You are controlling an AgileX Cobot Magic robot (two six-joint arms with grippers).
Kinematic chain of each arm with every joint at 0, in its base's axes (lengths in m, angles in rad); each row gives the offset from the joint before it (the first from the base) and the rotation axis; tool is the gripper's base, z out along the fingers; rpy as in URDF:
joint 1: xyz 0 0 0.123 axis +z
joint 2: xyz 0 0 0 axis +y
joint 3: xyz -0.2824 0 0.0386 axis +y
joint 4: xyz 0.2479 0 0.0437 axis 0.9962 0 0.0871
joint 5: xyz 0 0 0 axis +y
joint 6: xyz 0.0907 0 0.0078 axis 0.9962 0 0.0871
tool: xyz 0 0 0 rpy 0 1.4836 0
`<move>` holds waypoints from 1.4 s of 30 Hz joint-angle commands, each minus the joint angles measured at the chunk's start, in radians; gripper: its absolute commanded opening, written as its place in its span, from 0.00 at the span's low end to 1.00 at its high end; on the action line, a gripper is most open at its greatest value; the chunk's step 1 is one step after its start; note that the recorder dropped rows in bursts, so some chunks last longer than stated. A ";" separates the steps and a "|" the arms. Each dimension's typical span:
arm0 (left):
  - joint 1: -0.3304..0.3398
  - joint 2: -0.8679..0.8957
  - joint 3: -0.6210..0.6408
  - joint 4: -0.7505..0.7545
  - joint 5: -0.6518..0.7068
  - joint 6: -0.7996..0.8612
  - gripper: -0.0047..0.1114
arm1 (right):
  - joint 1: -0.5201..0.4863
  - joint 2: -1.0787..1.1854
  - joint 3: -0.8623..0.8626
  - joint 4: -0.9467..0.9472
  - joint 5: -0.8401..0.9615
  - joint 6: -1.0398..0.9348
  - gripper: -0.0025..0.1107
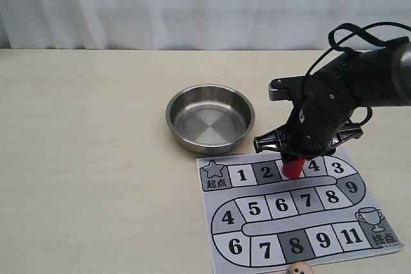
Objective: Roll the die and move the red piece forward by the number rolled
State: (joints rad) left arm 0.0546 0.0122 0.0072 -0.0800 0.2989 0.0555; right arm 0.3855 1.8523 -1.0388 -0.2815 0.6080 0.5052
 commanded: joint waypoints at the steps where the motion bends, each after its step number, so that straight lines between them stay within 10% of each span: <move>1: -0.008 -0.001 -0.007 0.000 -0.013 0.000 0.04 | -0.004 -0.007 0.006 0.005 0.019 0.006 0.34; 7: -0.008 -0.001 -0.007 0.000 -0.013 0.000 0.04 | -0.004 -0.060 0.005 -0.008 -0.022 0.015 0.57; 15: -0.008 -0.001 -0.007 0.000 -0.013 0.000 0.04 | -0.009 -0.121 0.005 -0.073 -0.009 0.030 0.57; 24: -0.008 -0.001 -0.007 0.000 -0.013 0.000 0.04 | -0.164 -0.179 0.005 -0.062 0.111 -0.049 0.07; 33: -0.008 -0.001 -0.007 0.000 -0.013 0.000 0.04 | -0.415 -0.181 0.005 0.336 0.130 -0.579 0.06; 42: -0.008 -0.001 -0.007 0.000 -0.013 0.000 0.04 | -0.501 -0.181 0.005 0.344 0.130 -0.595 0.06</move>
State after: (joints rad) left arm 0.0546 0.0122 0.0072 -0.0800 0.2989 0.0555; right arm -0.1054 1.6784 -1.0366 0.0557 0.7343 -0.0730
